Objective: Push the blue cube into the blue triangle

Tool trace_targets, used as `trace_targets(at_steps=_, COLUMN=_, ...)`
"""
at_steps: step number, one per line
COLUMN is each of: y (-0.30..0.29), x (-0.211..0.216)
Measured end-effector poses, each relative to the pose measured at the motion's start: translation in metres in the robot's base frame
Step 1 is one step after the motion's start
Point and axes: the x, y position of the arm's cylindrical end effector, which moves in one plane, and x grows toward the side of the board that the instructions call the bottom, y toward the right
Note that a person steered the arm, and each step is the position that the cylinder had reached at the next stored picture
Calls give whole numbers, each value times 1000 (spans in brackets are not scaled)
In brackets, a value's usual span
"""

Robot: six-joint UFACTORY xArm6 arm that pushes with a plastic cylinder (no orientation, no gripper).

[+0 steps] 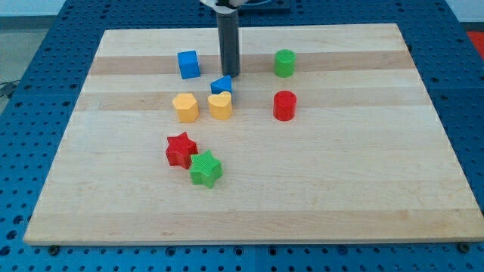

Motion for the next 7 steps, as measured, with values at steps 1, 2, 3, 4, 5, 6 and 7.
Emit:
trace_targets(at_steps=1, y=-9, x=0)
trace_targets(at_steps=2, y=-10, x=-21)
trace_targets(at_steps=3, y=-9, x=-56)
trace_targets(at_steps=4, y=-30, x=-84)
trace_targets(at_steps=5, y=-67, x=-87)
trace_targets(at_steps=6, y=-97, x=-87)
trace_targets(at_steps=7, y=-101, x=-70)
